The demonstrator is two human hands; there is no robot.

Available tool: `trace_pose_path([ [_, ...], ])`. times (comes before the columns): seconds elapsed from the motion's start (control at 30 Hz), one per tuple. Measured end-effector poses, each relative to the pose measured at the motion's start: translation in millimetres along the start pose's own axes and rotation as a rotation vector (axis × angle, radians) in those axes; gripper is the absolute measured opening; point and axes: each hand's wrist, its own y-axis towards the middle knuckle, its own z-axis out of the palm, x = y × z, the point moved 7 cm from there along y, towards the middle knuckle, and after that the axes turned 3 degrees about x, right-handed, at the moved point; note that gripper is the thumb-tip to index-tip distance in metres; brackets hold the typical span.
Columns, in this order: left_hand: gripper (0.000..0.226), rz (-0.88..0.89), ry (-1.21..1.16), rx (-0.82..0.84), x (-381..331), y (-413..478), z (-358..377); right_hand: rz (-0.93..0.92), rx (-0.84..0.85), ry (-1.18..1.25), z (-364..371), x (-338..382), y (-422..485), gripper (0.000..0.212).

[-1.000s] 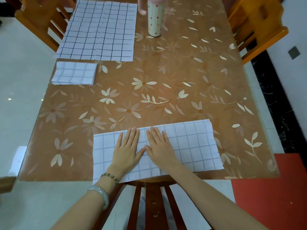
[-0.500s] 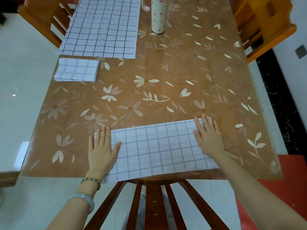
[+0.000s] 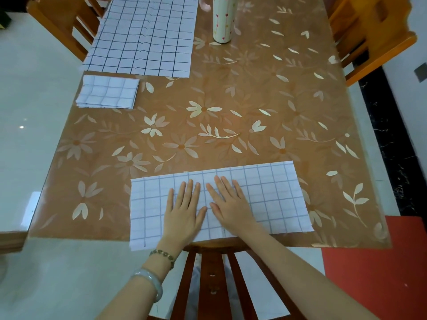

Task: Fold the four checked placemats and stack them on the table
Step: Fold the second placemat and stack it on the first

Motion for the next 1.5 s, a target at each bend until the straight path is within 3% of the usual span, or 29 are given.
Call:
trace_pose_path([
  [0.13, 0.067, -0.020, 0.029, -0.002, 24, 0, -2, 0.039, 0.006, -0.028, 0, -40, -12, 0.054],
  [0.33, 0.069, -0.179, -0.006, -0.011, 89, -3, -20, 0.285, -0.006, 0.005, -14, -127, -42, 0.060],
  [0.53, 0.066, -0.168, -0.136, -0.050, 128, 19, -72, 0.313, 0.004, -0.043, -19, -146, -50, 0.060],
  [0.77, 0.027, -0.234, -0.437, 0.285, 146, 45, -79, 0.311, 0.009, -0.035, -20, -145, -50, 0.060],
  [0.93, 0.027, -0.411, -0.746, 0.299, 159, 28, -75, 0.317, 0.009, -0.027, -19, -145, -50, 0.064],
  [1.1, 0.024, -0.542, -0.854, 0.412, 159, 8, -57, 0.368, 0.024, 0.009, -20, -146, -51, 0.068],
  [1.37, 0.011, -0.540, -1.069, 0.225, 161, 23, -73, 0.445, 0.003, 0.043, -32, -134, -45, 0.061],
  [1.5, 0.034, -0.590, -1.077, 0.169, 163, 19, -72, 0.374, -0.142, 0.234, -62, -87, -21, 0.053],
])
